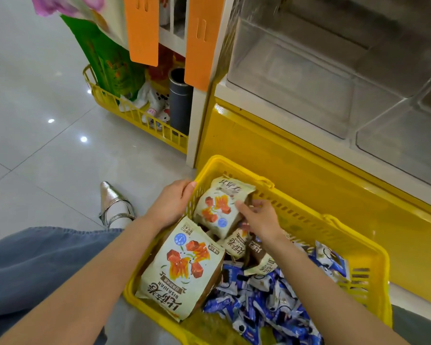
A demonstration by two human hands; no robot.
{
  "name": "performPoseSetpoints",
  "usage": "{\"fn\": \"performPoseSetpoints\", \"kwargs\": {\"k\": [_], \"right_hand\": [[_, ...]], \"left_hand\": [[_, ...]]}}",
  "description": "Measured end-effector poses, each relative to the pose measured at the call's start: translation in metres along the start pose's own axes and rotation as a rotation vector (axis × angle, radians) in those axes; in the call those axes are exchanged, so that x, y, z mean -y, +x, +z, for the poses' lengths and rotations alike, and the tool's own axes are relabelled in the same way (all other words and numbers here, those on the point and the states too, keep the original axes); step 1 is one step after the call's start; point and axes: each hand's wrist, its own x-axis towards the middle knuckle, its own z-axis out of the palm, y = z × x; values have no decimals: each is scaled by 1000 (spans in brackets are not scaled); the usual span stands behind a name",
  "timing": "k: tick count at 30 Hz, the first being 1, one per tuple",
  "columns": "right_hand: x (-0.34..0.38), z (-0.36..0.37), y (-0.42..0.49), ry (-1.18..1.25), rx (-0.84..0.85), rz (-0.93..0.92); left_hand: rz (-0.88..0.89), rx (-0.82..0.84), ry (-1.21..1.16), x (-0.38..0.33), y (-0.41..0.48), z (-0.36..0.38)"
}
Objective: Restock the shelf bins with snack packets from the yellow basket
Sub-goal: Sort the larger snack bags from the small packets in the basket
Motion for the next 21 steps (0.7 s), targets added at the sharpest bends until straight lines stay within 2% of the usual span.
{"fn": "performPoseSetpoints", "kwargs": {"k": [2, 3, 5, 7, 9, 11, 14, 19, 21], "right_hand": [[-2, 11, 5, -75, 98, 20], [-4, 13, 7, -136, 97, -15], [-9, 4, 6, -287, -18, -156], [-19, -17, 0, -334, -199, -275], [-35, -43, -5, -372, -339, -283], [-54, -60, -11, -448, -304, -136], [-69, -57, -11, -359, -95, 76], [-65, -46, 10, -59, -110, 265], [-69, -49, 15, 1, -58, 320]], "left_hand": [[4, -8, -3, 1, 0, 0], [2, -11, -4, 1, 0, 1], [2, -21, -12, 2, 0, 2], [2, -30, -17, 3, 1, 2], [-4, -36, -15, 3, 1, 3], [-1, -41, -9, 4, 2, 3], [23, -41, 29, 4, 1, 3], [8, 50, 197, -6, 0, -5], [-33, 74, 255, -15, -3, -9]]}}
